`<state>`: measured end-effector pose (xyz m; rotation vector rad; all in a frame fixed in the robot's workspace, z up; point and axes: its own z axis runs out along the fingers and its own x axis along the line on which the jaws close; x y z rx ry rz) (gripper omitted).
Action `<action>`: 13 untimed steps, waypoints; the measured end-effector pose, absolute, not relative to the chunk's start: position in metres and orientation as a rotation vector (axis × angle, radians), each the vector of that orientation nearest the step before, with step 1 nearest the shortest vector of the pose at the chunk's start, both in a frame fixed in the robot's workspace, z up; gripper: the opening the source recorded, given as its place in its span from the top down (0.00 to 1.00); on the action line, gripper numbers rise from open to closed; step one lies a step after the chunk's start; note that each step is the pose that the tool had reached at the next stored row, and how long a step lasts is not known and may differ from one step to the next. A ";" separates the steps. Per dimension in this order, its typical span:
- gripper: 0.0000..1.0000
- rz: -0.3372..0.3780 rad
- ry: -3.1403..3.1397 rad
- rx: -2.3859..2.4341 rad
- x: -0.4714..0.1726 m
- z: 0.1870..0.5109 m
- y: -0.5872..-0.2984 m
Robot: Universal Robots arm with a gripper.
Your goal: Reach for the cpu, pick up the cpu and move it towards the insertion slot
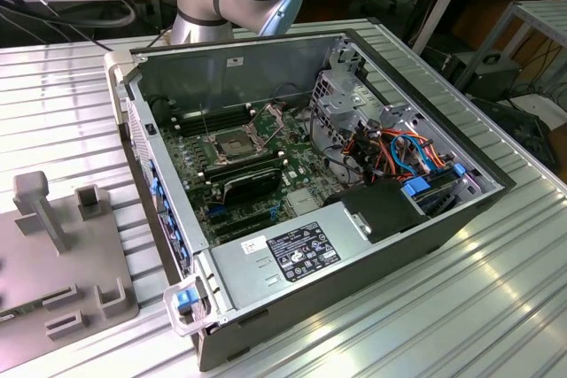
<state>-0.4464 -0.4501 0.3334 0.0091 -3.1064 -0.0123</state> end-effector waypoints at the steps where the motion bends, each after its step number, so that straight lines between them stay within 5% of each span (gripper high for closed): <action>1: 0.46 -0.012 -3.106 0.009 -0.446 0.334 -0.450; 13: 0.46 -0.012 -3.106 0.009 -0.446 0.345 -0.450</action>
